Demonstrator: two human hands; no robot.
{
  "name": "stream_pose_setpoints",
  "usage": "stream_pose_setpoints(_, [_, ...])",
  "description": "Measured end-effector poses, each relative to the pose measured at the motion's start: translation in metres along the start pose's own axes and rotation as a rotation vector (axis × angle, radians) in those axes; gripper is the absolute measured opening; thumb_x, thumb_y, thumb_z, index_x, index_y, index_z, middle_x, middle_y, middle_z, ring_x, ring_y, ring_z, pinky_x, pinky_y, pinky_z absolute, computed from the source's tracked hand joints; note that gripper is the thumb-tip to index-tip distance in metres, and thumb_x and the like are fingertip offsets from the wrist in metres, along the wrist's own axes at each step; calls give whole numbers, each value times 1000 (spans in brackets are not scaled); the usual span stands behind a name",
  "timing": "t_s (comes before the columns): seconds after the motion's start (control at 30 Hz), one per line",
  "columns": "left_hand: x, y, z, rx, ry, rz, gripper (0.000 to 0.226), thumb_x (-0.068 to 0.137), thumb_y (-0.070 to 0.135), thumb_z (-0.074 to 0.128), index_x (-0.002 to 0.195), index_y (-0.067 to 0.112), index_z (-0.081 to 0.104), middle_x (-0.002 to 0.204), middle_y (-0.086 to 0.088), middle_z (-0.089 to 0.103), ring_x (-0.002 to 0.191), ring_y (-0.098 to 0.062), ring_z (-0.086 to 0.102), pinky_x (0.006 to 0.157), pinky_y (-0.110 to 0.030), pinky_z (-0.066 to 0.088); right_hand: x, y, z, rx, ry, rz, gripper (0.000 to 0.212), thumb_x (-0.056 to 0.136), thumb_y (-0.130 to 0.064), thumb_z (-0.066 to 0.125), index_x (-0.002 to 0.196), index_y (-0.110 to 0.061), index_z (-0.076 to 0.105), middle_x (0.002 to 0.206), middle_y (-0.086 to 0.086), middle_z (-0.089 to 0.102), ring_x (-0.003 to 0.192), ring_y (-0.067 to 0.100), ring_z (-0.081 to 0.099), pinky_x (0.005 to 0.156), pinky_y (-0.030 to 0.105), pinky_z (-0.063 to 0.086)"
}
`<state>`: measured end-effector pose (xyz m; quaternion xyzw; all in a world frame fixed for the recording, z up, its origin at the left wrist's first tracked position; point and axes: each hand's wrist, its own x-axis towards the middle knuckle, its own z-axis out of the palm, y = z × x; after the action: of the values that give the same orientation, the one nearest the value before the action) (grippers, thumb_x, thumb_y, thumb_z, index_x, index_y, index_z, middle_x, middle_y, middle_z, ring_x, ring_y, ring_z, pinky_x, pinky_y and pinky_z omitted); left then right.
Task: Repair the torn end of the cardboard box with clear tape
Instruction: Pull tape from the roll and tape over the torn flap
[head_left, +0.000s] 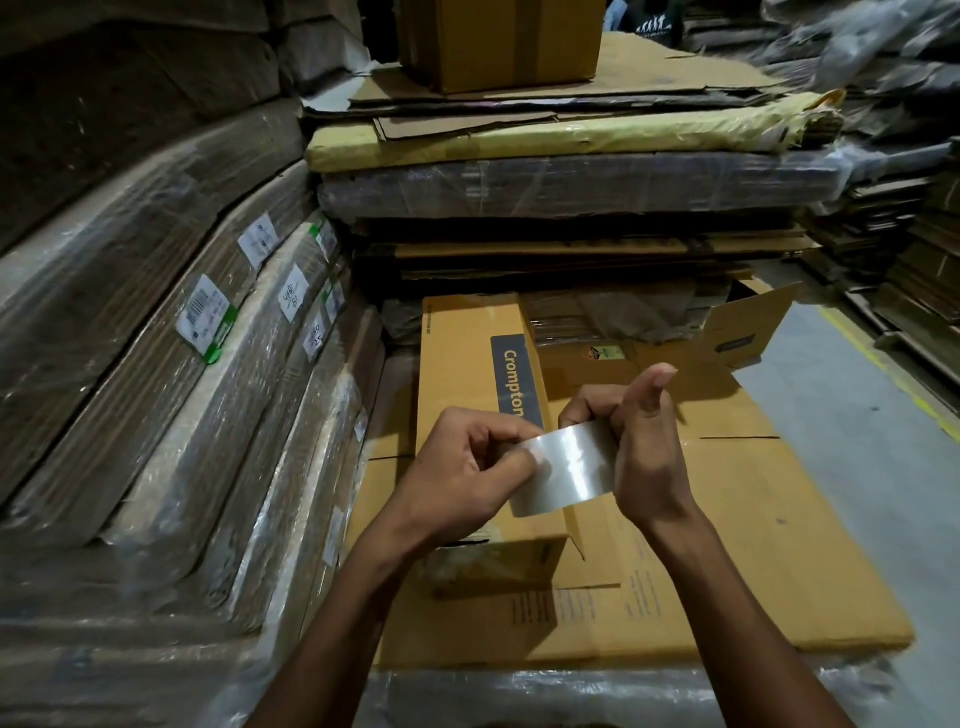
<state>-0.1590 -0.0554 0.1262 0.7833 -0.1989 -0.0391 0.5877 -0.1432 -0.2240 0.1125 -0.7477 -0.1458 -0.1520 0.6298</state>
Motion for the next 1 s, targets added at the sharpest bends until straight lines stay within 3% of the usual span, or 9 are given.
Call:
stream_pose_setpoints(0.07, [1,1,2,-13,26,-2,16,85,25,61,85,25,77,81,10,74,80,-6,66,64,-23,51,-1,-1,1,-9,6,9,100,79,-92,3,55,-13,60,54,6,57,49,20,54,52,26,37])
stream_pose_setpoints(0.2, [1,2,5,-41,44,2,18,83,22,60,76,25,76,74,8,72,74,-7,65,61,-30,50,-2,-2,0,-25,1,9,99,79,-91,2,57,-15,61,55,7,58,49,21,55,50,31,37])
stream_pose_setpoints(0.3, [0,0,1,-56,2,-4,21,83,16,58,83,24,77,80,8,74,78,-9,67,65,-29,52,-2,-3,-1,-28,-9,5,99,80,-91,2,57,-15,61,55,7,58,50,21,55,50,33,37])
stream_pose_setpoints(0.43, [-3,2,-2,-65,-35,8,21,80,24,58,90,28,77,85,9,76,83,-9,68,68,-27,54,-1,-5,-2,-25,-20,9,101,79,-91,2,57,-13,61,56,10,59,50,20,55,51,32,38])
stream_pose_setpoints(0.67, [0,2,0,-113,11,-29,26,84,16,62,83,33,82,85,2,78,80,-10,69,69,-30,53,-1,-3,-3,-15,-40,41,103,79,-92,2,55,-11,60,53,8,56,49,18,51,50,26,33])
stream_pose_setpoints(0.87, [0,0,2,-126,43,-53,20,82,16,63,85,21,82,80,1,78,76,-8,68,65,-25,51,0,-3,0,-33,-38,37,102,78,-92,1,56,-12,61,56,11,58,50,23,53,50,34,35])
stream_pose_setpoints(1.0, [-1,-2,0,-117,32,-46,21,77,27,64,84,20,82,80,-2,78,75,-11,67,65,-32,50,-1,-2,2,-47,-46,35,101,79,-91,0,55,-14,60,54,9,57,50,27,53,51,41,37])
